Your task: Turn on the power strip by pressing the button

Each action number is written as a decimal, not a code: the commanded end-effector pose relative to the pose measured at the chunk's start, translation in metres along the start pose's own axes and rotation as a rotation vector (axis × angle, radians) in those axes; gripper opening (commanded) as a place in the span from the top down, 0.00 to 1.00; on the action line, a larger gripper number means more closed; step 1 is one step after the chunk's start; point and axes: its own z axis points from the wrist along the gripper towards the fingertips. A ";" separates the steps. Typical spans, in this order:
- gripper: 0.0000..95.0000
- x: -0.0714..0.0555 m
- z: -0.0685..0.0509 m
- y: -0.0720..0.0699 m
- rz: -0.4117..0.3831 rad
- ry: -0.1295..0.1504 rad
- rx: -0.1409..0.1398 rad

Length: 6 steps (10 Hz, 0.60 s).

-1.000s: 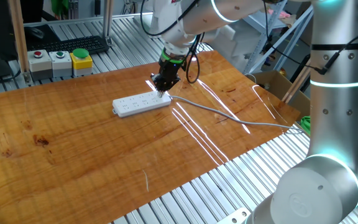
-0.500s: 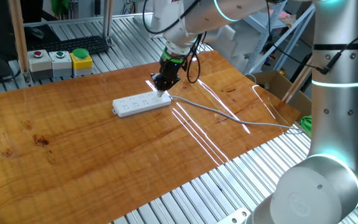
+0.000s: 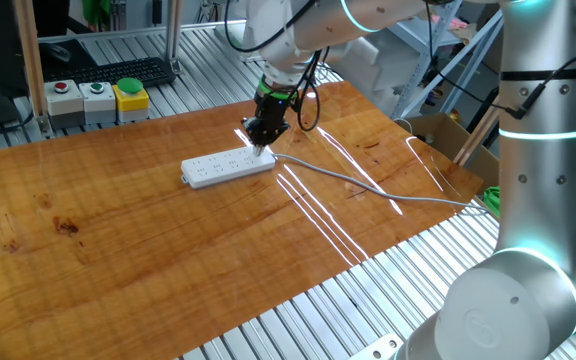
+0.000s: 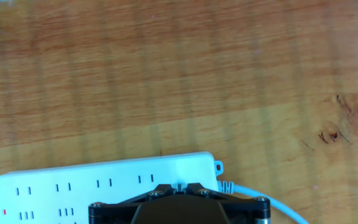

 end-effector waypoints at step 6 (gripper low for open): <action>0.60 0.005 -0.018 -0.002 -0.022 0.000 0.100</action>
